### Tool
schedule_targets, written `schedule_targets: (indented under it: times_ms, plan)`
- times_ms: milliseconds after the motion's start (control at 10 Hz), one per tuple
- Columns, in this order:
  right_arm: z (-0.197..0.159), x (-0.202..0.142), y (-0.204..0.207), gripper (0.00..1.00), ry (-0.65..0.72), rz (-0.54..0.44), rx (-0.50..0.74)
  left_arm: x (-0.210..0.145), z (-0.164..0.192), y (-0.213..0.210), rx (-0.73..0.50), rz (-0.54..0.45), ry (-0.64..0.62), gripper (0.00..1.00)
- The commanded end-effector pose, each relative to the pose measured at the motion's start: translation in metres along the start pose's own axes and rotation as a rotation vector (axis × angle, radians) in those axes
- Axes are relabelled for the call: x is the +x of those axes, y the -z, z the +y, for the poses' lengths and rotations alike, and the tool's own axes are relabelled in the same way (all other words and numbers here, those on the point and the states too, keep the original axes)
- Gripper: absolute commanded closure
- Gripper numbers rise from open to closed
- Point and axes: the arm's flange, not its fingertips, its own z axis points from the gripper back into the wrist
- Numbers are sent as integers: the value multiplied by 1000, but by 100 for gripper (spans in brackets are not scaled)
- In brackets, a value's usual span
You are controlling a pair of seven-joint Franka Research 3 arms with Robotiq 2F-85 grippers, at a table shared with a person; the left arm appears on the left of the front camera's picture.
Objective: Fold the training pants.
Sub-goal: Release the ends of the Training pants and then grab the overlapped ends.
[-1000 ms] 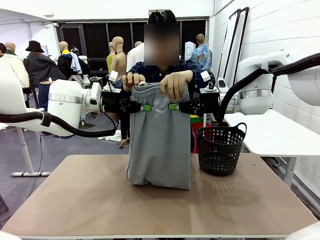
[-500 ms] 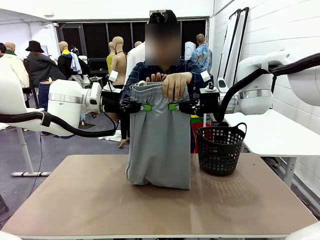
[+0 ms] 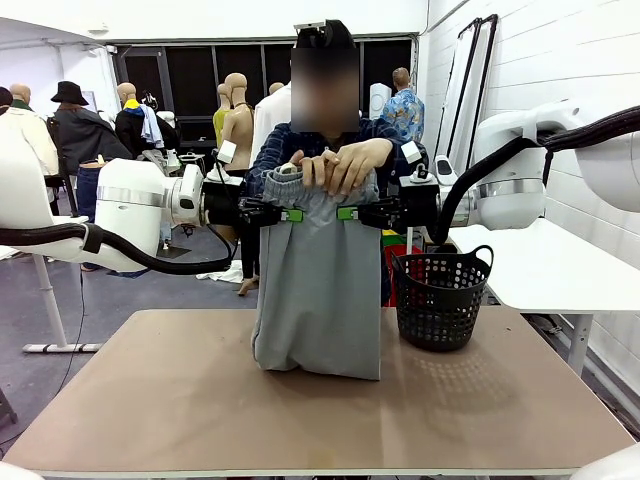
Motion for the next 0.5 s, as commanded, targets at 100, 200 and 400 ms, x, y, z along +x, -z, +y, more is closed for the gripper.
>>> schedule_targets:
  times_ms: [100, 200, 400]
  plan:
    - [1, 2, 1, 100, 1, -12, 0, 0, -3, -1, 17, -23, 17, 100]
    - [1, 2, 1, 100, 1, -12, 0, 0, -3, -1, 17, -23, 17, 100]
    - [1, 2, 1, 100, 1, -12, 0, 0, -3, -1, 17, -23, 17, 100]
